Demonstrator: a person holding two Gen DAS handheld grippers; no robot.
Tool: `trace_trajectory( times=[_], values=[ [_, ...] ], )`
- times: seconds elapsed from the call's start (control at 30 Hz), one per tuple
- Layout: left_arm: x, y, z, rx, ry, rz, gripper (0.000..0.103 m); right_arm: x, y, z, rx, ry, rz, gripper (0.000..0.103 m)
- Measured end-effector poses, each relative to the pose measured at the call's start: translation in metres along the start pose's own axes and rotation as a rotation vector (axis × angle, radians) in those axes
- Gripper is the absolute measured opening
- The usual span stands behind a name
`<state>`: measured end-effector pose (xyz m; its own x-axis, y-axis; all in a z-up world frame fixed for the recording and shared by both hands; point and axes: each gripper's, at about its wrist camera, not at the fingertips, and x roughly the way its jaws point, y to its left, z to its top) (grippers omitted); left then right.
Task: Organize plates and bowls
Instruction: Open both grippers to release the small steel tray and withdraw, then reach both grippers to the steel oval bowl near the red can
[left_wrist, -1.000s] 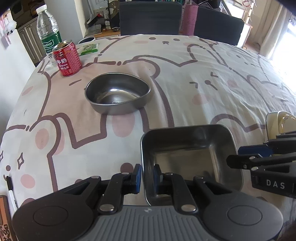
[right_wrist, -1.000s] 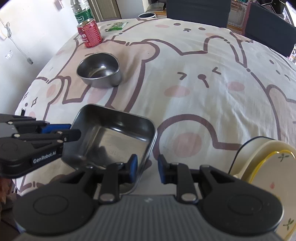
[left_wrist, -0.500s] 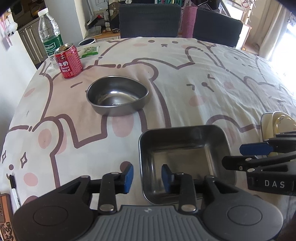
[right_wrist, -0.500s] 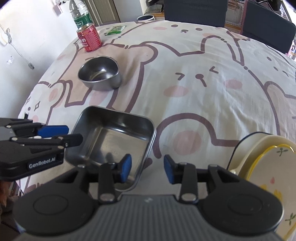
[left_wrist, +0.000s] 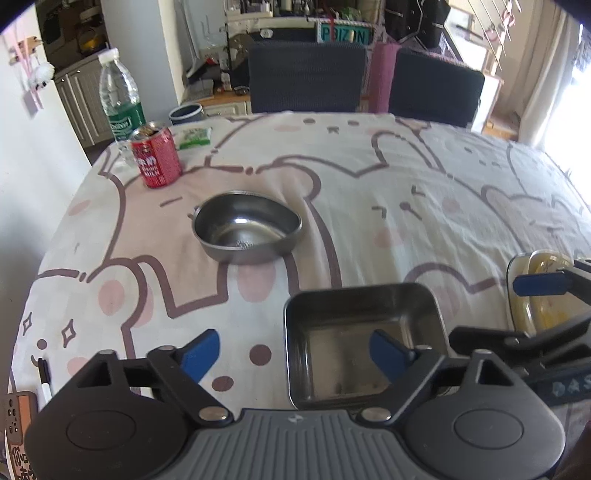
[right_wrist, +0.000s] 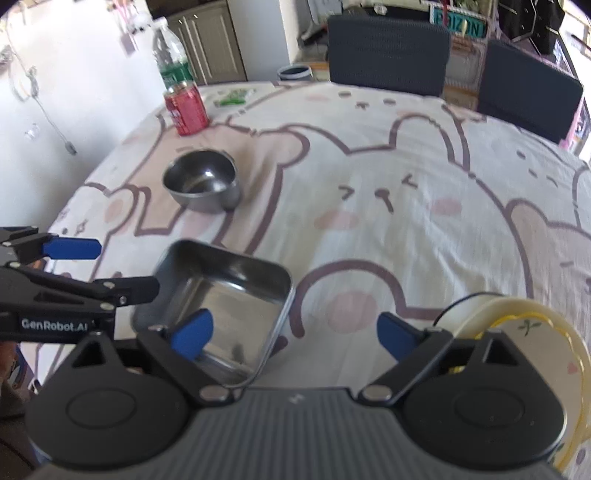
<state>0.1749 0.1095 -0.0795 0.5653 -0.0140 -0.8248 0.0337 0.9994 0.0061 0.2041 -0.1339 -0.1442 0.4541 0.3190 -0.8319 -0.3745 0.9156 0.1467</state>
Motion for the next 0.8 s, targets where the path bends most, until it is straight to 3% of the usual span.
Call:
trace_trajectory(
  times=[0.13,0.33,0.5,0.7,0.8],
  values=[
    [-0.014,0.003,0.006,0.001,-0.069,0.024,0.103,-0.013,0.0,0.002,-0.014,-0.07,0.028,0.103],
    [-0.029,0.022,0.03,-0.059,-0.157,0.045,0.103,-0.023,0.002,0.016,-0.034,-0.154,0.009,0.103],
    [-0.013,0.047,0.057,-0.134,-0.2,0.109,0.103,-0.012,-0.004,0.039,0.006,-0.198,0.007,0.103],
    [0.028,0.077,0.081,-0.173,-0.155,0.182,0.099,0.022,-0.014,0.073,0.08,-0.183,0.005,0.103],
    [0.054,0.089,0.087,-0.216,-0.087,0.17,0.087,0.042,-0.021,0.084,0.156,-0.183,0.022,0.103]
  ],
)
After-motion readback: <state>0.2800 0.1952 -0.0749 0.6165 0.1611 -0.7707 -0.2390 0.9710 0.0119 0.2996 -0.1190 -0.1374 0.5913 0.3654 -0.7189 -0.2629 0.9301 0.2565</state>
